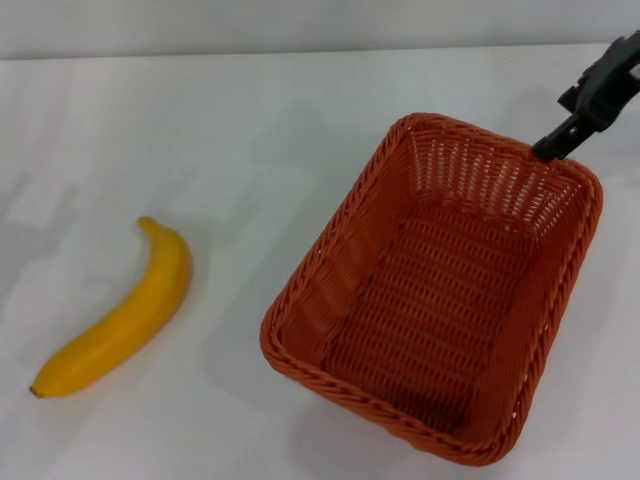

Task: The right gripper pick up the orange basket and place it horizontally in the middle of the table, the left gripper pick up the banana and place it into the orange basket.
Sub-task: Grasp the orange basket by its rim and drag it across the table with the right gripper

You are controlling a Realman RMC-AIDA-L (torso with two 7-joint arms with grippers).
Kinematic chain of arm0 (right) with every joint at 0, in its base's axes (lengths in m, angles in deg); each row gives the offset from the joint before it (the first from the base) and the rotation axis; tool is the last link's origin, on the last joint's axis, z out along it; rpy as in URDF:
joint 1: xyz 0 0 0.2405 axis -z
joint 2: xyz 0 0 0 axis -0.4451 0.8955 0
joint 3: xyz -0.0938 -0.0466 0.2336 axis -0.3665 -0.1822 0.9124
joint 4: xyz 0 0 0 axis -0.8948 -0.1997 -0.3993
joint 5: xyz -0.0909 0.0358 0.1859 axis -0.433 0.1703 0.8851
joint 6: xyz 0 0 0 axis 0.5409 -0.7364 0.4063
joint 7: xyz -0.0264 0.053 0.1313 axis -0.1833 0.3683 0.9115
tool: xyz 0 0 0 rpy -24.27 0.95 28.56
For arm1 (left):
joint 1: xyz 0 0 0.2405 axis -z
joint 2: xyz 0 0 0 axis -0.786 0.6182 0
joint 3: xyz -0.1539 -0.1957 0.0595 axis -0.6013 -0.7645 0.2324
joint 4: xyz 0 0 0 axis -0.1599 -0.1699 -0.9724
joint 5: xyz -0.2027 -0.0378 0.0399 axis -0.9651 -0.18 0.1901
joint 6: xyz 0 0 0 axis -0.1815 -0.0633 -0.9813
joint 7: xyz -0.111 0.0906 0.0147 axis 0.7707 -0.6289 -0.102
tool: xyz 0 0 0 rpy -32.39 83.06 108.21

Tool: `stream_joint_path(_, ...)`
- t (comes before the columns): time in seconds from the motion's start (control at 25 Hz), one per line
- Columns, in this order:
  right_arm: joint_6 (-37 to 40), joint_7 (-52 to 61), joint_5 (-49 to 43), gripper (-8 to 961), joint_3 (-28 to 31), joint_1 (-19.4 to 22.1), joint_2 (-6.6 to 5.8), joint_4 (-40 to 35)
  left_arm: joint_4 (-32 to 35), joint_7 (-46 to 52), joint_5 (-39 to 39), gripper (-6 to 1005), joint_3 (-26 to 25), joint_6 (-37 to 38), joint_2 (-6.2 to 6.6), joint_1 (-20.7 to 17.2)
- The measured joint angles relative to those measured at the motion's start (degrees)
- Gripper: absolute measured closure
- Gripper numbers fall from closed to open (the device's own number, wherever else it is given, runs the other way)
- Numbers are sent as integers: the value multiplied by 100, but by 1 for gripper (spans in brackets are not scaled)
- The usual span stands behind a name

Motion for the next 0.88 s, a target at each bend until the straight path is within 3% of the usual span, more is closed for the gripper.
stream_joint_path(0.12, 186, 87, -324, 196, -182, -121, 198, 36, 5, -9, 5, 258, 0, -36, 0, -17)
stream_joint_path(0.24, 425, 214, -525, 201, -387, -270, 306, 245, 38, -30, 23, 258, 0, -58, -1, -28)
stream_joint_path(0.6, 1256, 443, -597, 216, -1005, -815, 323, 1796, 131, -177, 170, 258, -1, -75, 6, -22)
stream_joint_path(0.88, 1851, 576, -638, 227, -1463, -1123, 331, 2401, 135, -200, 293, 258, -1, -91, 0, -64)
